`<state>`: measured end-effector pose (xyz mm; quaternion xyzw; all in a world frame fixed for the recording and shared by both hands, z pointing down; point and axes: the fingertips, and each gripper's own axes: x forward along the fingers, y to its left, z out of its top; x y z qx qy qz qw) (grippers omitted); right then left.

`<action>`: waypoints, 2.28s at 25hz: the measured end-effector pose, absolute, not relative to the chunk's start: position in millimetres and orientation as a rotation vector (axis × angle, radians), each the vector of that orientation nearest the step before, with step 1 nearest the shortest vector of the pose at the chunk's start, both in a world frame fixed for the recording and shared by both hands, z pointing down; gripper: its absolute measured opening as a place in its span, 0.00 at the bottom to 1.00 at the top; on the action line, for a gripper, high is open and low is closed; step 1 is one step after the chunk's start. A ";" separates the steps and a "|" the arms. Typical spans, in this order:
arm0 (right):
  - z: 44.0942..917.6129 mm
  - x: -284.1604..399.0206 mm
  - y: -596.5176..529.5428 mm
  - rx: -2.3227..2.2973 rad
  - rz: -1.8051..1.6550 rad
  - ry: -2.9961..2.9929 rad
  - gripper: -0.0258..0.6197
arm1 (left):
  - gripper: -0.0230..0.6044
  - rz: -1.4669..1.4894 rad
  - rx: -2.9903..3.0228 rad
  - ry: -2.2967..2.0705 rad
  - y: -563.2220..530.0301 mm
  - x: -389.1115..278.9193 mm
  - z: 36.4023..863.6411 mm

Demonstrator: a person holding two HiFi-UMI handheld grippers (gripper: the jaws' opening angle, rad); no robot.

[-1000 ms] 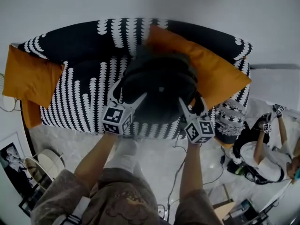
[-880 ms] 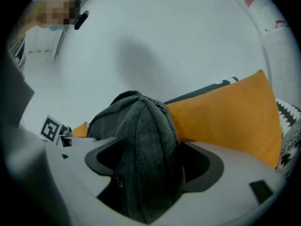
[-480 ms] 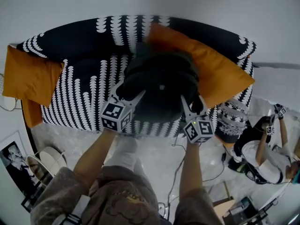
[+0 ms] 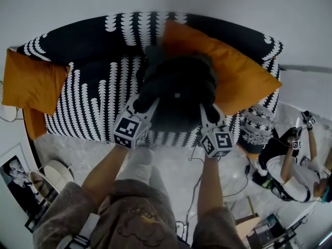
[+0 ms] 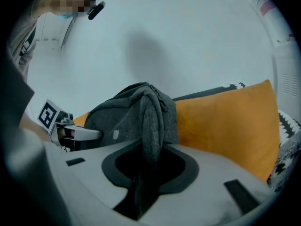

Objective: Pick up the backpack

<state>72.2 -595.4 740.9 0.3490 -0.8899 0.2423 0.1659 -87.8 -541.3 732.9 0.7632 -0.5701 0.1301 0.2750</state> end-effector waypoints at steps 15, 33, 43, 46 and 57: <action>661.9 102.8 -541.4 1.112 0.676 -2.605 0.13 | 0.15 0.372 2.201 -1.554 -498.4 -55.6 644.2; 437.0 119.7 -458.9 1.093 0.552 -2.750 0.13 | 0.15 0.330 2.324 -1.618 -420.1 -39.4 417.8; 400.4 143.2 -389.0 1.091 0.458 -2.794 0.13 | 0.15 0.316 2.379 -1.643 -348.4 -14.8 381.7; 394.5 149.0 -362.9 1.100 0.445 -2.799 0.13 | 0.15 0.323 2.392 -1.641 -322.9 -8.8 376.0; 385.9 175.1 -253.9 1.134 0.503 -2.780 0.13 | 0.15 0.344 2.414 -1.602 -219.2 16.1 366.0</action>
